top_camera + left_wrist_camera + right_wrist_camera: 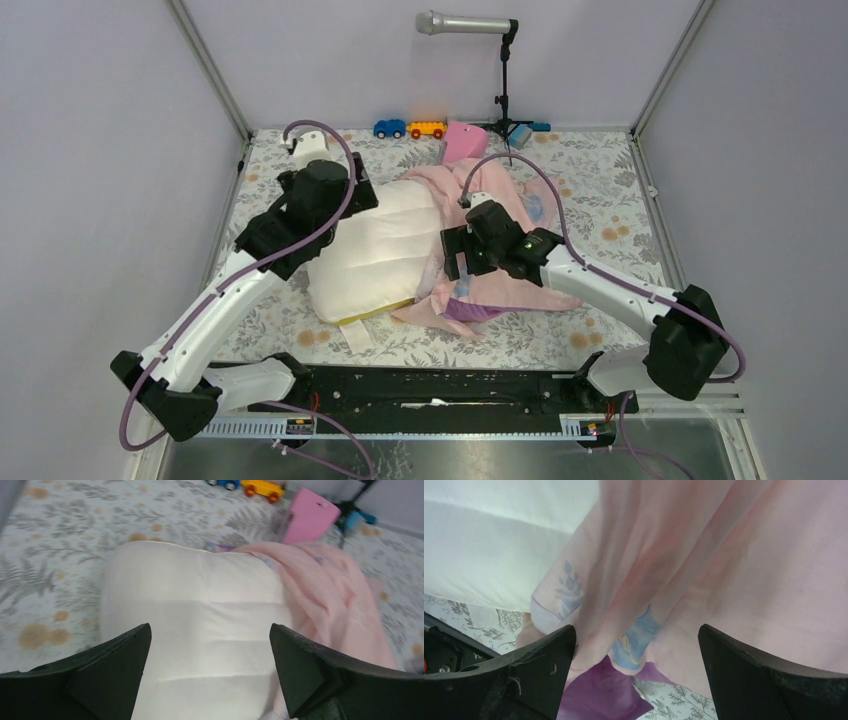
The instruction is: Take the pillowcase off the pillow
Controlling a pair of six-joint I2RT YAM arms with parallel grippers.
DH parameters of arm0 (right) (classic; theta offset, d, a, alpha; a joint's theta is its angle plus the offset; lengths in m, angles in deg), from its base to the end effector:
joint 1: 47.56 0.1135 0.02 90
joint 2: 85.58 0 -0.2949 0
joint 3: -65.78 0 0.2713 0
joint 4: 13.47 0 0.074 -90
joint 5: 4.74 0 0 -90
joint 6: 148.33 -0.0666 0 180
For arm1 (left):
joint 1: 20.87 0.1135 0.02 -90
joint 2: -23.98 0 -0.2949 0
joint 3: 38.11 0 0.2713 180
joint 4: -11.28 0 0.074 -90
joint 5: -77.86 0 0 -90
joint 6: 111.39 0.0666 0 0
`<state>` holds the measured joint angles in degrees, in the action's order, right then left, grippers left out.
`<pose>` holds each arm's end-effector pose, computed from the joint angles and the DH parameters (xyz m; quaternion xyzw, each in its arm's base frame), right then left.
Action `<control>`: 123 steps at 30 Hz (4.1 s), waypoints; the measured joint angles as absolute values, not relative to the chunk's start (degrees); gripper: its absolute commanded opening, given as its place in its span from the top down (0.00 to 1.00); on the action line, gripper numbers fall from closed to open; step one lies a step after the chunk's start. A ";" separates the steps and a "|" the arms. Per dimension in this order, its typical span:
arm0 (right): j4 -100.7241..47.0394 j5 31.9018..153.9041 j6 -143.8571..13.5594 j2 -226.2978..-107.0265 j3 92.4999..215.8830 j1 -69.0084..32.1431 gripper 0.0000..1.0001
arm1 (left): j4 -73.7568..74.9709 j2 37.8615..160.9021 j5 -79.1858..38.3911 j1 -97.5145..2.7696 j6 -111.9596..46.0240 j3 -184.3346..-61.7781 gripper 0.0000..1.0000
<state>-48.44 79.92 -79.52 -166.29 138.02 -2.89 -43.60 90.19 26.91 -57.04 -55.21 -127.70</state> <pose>0.2480 0.2365 0.2681 -0.1687 0.9021 0.1787 0.3546 0.2324 -0.1180 0.4253 -0.1464 0.8255 -0.0252 0.5445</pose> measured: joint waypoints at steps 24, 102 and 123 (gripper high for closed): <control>-38.63 77.62 -87.57 -161.44 124.49 -2.94 1.00 | -23.32 91.85 -7.67 -65.10 -53.70 -97.69 0.01; -40.92 69.45 -89.88 -142.64 118.72 -25.10 1.00 | -28.15 67.48 15.24 -50.78 -67.56 -91.49 0.88; -36.20 92.33 -83.04 -151.84 118.02 -25.60 0.01 | -17.22 96.05 2.08 -78.13 -45.86 -109.85 0.01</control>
<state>-36.20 92.33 -83.04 -151.84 118.02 -25.60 -17.22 96.05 2.08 -78.13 -45.86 -109.85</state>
